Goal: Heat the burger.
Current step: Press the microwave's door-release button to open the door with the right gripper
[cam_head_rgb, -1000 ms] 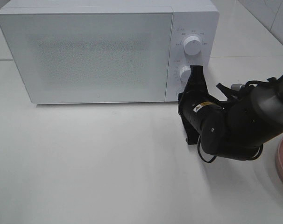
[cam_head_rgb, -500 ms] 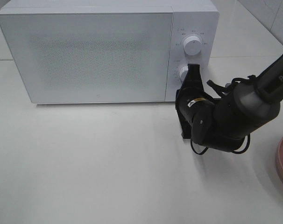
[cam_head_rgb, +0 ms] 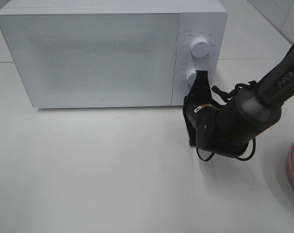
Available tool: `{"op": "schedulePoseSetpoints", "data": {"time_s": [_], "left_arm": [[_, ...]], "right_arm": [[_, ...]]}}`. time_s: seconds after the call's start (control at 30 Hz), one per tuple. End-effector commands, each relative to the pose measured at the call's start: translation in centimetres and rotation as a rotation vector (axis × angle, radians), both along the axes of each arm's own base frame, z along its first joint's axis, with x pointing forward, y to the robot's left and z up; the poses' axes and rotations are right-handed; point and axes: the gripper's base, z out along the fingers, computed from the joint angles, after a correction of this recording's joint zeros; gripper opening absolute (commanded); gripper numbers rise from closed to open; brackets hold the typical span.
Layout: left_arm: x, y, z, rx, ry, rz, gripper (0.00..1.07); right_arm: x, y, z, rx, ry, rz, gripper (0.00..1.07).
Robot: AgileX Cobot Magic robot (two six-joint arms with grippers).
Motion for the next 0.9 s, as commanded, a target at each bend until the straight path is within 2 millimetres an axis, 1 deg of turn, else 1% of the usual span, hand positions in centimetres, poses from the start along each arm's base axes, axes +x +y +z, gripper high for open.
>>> {"op": "schedulePoseSetpoints", "data": {"time_s": [0.03, 0.27, 0.3, 0.43, 0.5, 0.6, 0.7, 0.77, 0.87, 0.9], "left_arm": [[-0.3, 0.0, 0.1, -0.002, -0.036, 0.001, 1.0], [-0.3, 0.0, 0.1, -0.002, -0.036, 0.001, 1.0], [-0.3, 0.0, 0.1, -0.002, -0.036, 0.001, 1.0], [-0.3, 0.0, 0.1, -0.002, -0.036, 0.001, 1.0], [-0.3, 0.0, 0.1, -0.002, -0.036, 0.001, 1.0], [-0.3, 0.0, 0.1, -0.002, -0.036, 0.001, 1.0], [-0.3, 0.0, 0.1, -0.002, -0.036, 0.001, 1.0], [-0.3, 0.0, 0.1, -0.002, -0.036, 0.001, 1.0], [-0.3, 0.0, 0.1, -0.002, -0.036, 0.001, 1.0], [-0.3, 0.0, 0.1, -0.002, -0.036, 0.001, 1.0]], "right_arm": [[0.7, 0.1, 0.3, -0.015, -0.029, -0.003, 0.0], [1.5, -0.2, 0.7, -0.041, -0.04, -0.024, 0.0], [2.0, -0.5, 1.0, -0.052, -0.059, -0.044, 0.0], [2.4, -0.4, 1.3, -0.054, -0.074, -0.043, 0.0], [3.0, 0.0, 1.6, -0.046, -0.101, -0.039, 0.0], [3.2, 0.1, 1.8, -0.041, -0.111, -0.04, 0.0], [3.7, 0.3, 2.3, -0.043, -0.161, -0.036, 0.0], [4.2, 0.5, 3.0, -0.039, -0.211, -0.048, 0.0], [4.4, 0.5, 3.3, -0.044, -0.242, -0.06, 0.0], [4.8, 0.6, 3.8, -0.047, -0.283, -0.07, 0.0]]}}
